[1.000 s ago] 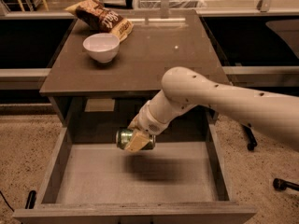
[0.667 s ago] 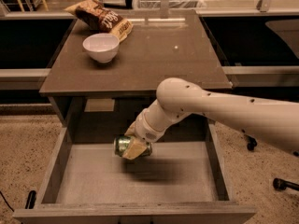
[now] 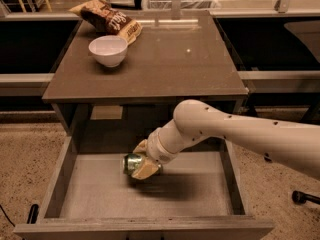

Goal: Place green can into top drawer

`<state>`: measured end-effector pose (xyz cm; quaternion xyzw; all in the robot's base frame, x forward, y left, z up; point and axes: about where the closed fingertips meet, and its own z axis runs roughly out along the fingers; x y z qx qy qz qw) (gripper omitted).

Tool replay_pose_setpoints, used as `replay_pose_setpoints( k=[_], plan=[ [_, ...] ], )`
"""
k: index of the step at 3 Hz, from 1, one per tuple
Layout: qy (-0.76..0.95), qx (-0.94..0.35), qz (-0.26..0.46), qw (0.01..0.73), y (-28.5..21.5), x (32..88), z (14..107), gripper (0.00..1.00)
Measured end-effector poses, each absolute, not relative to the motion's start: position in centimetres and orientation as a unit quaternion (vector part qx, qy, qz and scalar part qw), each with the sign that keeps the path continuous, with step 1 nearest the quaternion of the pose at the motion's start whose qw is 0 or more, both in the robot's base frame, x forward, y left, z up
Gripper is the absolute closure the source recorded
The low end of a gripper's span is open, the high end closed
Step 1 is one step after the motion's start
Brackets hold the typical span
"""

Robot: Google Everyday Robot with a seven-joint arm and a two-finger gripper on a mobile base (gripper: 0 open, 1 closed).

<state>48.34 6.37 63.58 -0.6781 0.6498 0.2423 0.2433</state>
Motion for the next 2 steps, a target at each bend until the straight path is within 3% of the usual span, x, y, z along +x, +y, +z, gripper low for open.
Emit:
replay_pose_setpoints(
  k=[2],
  plan=[
    [0.647, -0.68, 0.242, 0.244, 6.35, 48.3, 63.48, 0.11]
  ],
)
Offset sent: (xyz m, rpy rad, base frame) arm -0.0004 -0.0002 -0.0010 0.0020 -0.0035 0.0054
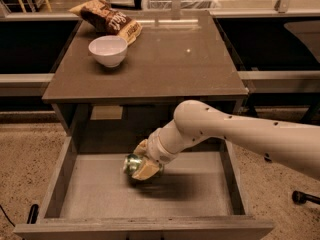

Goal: Place green can into top drawer

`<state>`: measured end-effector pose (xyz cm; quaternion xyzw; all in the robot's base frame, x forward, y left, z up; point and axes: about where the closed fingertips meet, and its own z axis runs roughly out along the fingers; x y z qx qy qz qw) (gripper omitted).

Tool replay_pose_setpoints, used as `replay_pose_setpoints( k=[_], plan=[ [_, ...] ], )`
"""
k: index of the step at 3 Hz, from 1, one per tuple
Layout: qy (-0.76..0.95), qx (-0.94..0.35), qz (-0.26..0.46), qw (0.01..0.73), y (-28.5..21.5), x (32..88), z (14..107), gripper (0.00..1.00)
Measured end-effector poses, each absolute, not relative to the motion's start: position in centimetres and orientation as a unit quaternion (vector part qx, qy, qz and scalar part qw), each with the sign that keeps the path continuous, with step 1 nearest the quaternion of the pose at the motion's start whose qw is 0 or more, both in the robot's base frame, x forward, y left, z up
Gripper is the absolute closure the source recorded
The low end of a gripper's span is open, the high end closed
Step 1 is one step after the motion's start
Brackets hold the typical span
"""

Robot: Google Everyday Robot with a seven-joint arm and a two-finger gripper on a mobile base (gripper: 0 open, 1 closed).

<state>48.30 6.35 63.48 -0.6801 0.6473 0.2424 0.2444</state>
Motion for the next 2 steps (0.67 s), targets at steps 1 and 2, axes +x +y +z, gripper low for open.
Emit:
replay_pose_setpoints(
  k=[1, 2],
  plan=[
    [0.647, -0.68, 0.242, 0.244, 6.35, 48.3, 63.48, 0.0],
    [0.647, -0.68, 0.242, 0.244, 6.35, 48.3, 63.48, 0.0]
  ],
)
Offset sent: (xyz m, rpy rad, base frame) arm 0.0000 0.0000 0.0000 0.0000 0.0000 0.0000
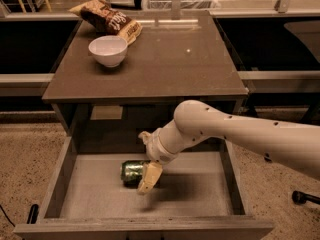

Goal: Place green can into top drawer

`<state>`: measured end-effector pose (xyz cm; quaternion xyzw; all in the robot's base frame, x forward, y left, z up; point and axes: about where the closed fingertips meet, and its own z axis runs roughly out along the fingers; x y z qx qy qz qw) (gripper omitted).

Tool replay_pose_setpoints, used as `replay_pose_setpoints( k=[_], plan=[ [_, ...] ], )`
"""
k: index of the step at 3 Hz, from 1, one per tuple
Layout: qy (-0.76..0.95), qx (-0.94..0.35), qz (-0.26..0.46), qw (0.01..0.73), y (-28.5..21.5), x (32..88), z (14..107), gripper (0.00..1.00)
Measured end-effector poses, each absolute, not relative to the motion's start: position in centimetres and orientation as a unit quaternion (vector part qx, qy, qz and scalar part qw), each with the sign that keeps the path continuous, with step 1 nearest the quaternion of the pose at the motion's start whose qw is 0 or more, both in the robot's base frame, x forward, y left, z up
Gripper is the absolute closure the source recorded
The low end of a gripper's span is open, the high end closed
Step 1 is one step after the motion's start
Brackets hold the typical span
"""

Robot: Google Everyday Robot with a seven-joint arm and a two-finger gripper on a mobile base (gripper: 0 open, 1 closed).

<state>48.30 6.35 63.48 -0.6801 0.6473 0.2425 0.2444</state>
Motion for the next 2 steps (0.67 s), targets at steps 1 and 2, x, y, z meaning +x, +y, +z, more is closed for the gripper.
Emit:
replay_pose_setpoints(
  k=[1, 2],
  plan=[
    [0.642, -0.681, 0.249, 0.247, 6.3, 48.1, 63.8, 0.0],
    [0.629, -0.698, 0.227, 0.254, 5.5, 47.4, 66.3, 0.0]
  ],
)
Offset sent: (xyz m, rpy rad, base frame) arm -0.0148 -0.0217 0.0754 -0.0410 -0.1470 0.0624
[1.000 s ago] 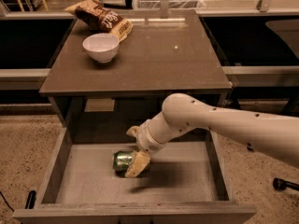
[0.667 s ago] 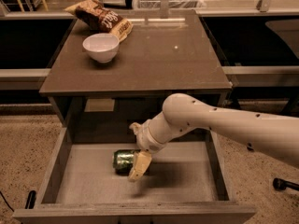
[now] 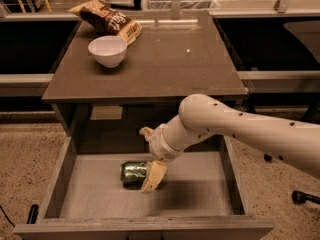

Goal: Place green can into top drawer

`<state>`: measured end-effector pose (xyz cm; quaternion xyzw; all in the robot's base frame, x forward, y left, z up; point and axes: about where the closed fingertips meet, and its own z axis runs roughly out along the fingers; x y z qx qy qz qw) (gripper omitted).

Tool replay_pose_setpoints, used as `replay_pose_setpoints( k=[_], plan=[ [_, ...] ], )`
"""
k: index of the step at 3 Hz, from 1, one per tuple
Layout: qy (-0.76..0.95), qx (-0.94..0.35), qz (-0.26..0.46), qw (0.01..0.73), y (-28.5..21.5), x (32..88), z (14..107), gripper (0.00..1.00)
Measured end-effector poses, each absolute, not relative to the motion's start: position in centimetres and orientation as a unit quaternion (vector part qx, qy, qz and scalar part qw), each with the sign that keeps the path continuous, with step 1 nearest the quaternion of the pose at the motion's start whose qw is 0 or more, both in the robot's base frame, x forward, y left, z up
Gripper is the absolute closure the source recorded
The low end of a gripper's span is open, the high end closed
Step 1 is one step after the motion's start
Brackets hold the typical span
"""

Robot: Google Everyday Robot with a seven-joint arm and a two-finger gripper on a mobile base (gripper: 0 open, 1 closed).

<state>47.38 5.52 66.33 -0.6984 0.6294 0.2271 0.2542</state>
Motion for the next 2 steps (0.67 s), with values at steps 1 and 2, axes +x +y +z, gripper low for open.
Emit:
replay_pose_setpoints(
  k=[1, 2],
  plan=[
    [0.628, -0.708, 0.187, 0.263, 4.3, 44.7, 70.7, 0.0],
    [0.631, -0.716, 0.117, 0.274, 1.0, 42.6, 78.2, 0.0]
  ],
)
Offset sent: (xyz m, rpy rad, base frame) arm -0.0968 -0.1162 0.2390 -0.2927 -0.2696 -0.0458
